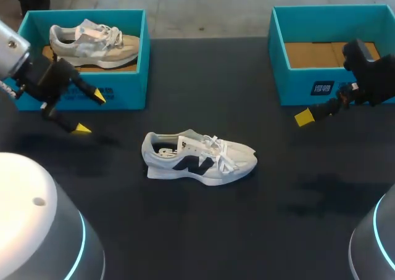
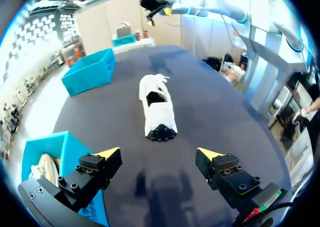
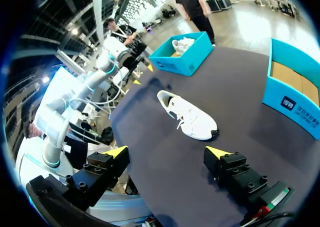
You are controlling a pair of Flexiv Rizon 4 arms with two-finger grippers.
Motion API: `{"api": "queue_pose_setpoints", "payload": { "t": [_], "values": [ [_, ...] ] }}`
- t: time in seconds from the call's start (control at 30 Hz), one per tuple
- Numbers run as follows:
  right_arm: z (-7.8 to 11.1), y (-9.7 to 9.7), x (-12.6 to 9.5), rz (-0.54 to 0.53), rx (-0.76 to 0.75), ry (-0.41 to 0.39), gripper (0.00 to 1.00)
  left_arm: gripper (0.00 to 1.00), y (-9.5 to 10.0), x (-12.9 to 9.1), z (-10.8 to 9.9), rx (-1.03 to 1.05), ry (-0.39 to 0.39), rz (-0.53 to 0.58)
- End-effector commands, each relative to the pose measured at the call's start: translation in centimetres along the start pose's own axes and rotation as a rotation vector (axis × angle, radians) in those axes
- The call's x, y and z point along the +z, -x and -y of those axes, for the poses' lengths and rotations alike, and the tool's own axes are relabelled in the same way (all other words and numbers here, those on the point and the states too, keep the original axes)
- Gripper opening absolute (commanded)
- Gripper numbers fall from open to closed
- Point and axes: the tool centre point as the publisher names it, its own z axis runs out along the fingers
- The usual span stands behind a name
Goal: Take the shoe out of the shoebox, open the shoe tongue, remove and reinsert the insole, then place the shoe into the shoebox
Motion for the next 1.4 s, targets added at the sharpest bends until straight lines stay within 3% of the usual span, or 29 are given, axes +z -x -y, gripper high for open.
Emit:
{"api": "queue_pose_setpoints", "payload": {
  "t": [0.03, 0.3, 0.9, 1.4],
  "values": [
    [-0.1, 0.0, 0.1, 0.002, 0.002, -0.002, 1.00, 1.00, -0.4, 0.3, -1.0, -0.016, -0.084, 0.046],
    [-0.1, 0.0, 0.1, 0.002, 0.002, -0.002, 1.00, 1.00, -0.4, 0.5, -1.7, -0.049, -0.197, 0.120],
    [-0.1, 0.0, 0.1, 0.002, 0.002, -0.002, 1.00, 1.00, -1.5, 2.6, -3.7, -0.125, -0.330, 0.152],
    [-0.1, 0.0, 0.1, 0.002, 0.002, -0.002, 1.00, 1.00, -2.1, 5.0, -5.0, -0.161, -0.390, 0.130]
  ]
}}
